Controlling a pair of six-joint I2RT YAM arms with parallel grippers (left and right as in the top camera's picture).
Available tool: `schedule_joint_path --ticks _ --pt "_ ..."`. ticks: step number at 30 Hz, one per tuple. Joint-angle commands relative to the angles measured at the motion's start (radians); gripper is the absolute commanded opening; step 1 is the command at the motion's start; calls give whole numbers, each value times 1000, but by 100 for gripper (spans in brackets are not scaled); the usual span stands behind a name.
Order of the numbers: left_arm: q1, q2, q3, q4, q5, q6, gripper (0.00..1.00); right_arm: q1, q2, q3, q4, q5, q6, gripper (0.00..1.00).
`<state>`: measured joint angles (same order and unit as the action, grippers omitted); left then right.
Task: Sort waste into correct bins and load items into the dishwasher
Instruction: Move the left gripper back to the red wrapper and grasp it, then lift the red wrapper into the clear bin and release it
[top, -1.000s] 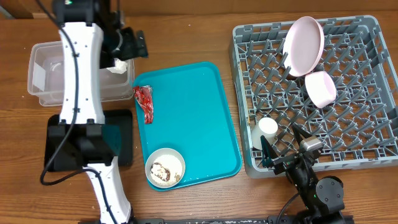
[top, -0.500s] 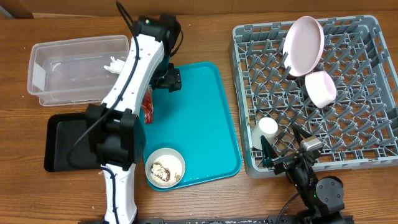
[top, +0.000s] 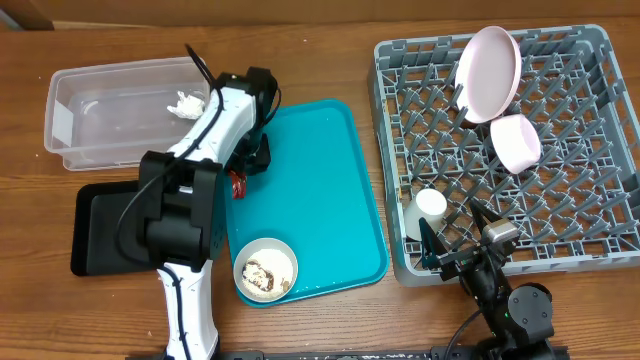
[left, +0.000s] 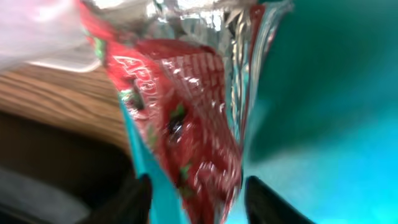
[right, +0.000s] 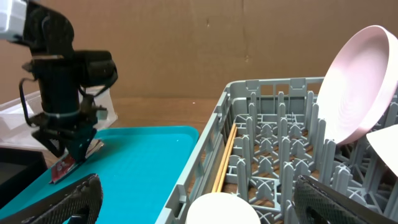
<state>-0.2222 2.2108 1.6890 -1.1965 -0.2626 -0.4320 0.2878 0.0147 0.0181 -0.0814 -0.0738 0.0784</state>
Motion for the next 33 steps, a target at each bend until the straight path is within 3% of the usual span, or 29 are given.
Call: schedule_joint_path --ticks 1,2,7,15,19,24,25,27,28,29,30,33 --pt "-3 0 -31 13 -1 10 9 -5 -8 -10 5 5 4 100" --pt "-3 0 -29 2 7 10 4 -5 -8 -10 5 4 4 100" --pt "-3 -3 73 -130 28 17 4 -5 -8 -10 5 5 4 100" --pt "37 -68 422 -347 129 17 4 -5 -8 -10 5 5 4 100" --pt "117 -108 535 -332 106 17 4 -5 -8 -10 5 5 4 100" --pt "248 -99 523 -239 127 4 4 -5 -8 -10 5 5 4 100" --pt "271 -91 508 -212 132 5 9 -5 -8 -10 5 5 4 100" --pt "306 -72 478 -158 134 6 34 -5 -8 -10 5 4 4 100" --pt "320 -57 469 -140 133 10 55 -5 -8 -10 5 5 4 100" --pt "332 -44 468 -136 140 10 90 -5 -8 -10 5 5 4 100" --pt "340 -37 468 -137 156 23 96 -5 -8 -10 5 5 4 100" --pt "354 -41 476 -163 239 107 96 -5 -8 -10 5 5 4 100"
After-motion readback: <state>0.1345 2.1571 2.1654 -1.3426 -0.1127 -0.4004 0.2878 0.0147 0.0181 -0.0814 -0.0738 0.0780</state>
